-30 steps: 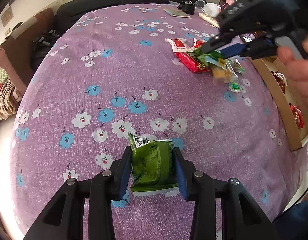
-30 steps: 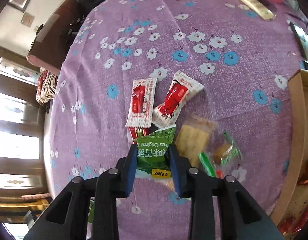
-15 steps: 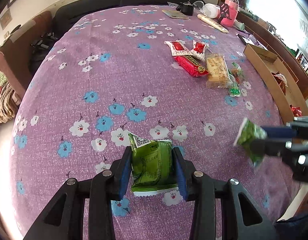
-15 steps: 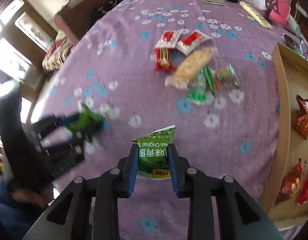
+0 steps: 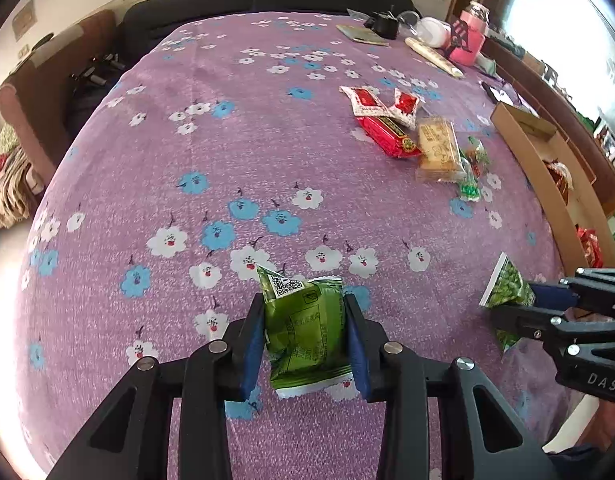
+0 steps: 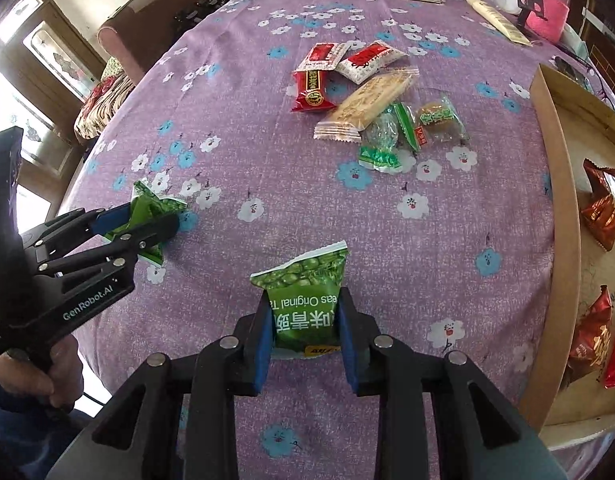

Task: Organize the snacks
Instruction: 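Carry both green bags over the cardboard tray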

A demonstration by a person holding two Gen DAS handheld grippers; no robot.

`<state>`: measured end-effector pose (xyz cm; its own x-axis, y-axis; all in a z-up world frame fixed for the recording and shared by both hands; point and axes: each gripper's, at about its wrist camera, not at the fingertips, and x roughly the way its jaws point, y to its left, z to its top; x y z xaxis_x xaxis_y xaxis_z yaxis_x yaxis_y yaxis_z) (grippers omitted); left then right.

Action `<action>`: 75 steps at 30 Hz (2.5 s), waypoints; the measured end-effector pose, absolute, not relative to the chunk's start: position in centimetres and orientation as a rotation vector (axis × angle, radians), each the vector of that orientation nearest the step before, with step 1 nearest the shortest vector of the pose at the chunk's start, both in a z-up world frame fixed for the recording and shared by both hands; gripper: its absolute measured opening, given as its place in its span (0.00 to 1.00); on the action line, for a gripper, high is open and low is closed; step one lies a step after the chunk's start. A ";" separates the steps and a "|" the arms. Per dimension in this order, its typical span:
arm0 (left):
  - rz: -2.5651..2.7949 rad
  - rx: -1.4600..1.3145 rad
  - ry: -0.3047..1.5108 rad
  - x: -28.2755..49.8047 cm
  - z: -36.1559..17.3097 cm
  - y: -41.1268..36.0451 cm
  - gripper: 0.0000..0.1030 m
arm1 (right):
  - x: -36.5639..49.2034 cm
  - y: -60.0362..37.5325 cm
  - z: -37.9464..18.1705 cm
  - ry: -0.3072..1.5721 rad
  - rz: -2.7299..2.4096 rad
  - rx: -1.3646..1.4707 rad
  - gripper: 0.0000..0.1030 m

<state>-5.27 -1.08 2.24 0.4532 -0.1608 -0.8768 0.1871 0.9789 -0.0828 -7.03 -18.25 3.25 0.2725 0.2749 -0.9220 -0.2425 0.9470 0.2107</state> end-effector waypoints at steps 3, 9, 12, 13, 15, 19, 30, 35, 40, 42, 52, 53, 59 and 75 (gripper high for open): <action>-0.205 0.017 1.078 -5.3 2.5 -0.9 0.37 | -7.3 -18.3 3.3 1.243 0.353 0.035 0.27; -0.211 0.028 1.069 -5.5 3.1 -1.7 0.37 | -7.4 -19.1 3.9 1.226 0.360 0.047 0.27; -0.221 0.040 1.064 -5.6 3.4 -2.3 0.37 | -7.5 -19.6 4.2 1.218 0.359 0.056 0.27; -0.225 0.043 1.063 -5.7 3.5 -2.5 0.37 | -7.5 -19.8 4.3 1.216 0.358 0.060 0.27; -0.234 0.049 1.060 -5.7 3.7 -3.1 0.37 | -7.7 -20.2 4.4 1.210 0.353 0.067 0.27; -0.256 0.061 1.056 -5.8 4.1 -4.1 0.37 | -8.2 -21.3 4.9 1.195 0.338 0.086 0.27; -0.336 0.110 1.050 -5.9 4.7 -7.4 0.37 | -10.0 -24.6 6.2 1.148 0.268 0.150 0.27; -0.374 0.131 1.035 -5.8 5.3 -9.3 0.37 | -10.6 -26.9 7.1 1.115 0.223 0.187 0.27; -0.396 0.140 1.024 -5.5 5.9 -11.6 0.37 | -10.8 -29.9 7.8 1.091 0.189 0.224 0.27; -0.410 0.143 1.018 -5.4 6.3 -12.9 0.37 | -10.9 -31.3 8.2 1.078 0.176 0.240 0.27; -0.509 0.161 0.992 -4.9 8.6 -20.5 0.37 | -11.6 -39.8 9.7 1.026 0.075 0.333 0.27; -0.522 0.164 0.989 -4.8 8.8 -21.4 0.37 | -11.6 -40.6 9.8 1.022 0.064 0.341 0.27; -0.621 0.199 0.983 -4.6 9.8 -27.3 0.37 | -11.4 -45.1 9.4 1.023 -0.010 0.379 0.27; -0.687 0.284 1.047 -3.4 5.9 -36.6 0.37 | -7.1 -49.4 6.2 1.072 -0.056 0.412 0.27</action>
<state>-3.42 -36.56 5.86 0.3180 -0.3837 -0.8670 0.6426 0.7596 -0.1005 -7.06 -49.39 6.18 0.4850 0.1529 -0.8610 0.2420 0.9227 0.3002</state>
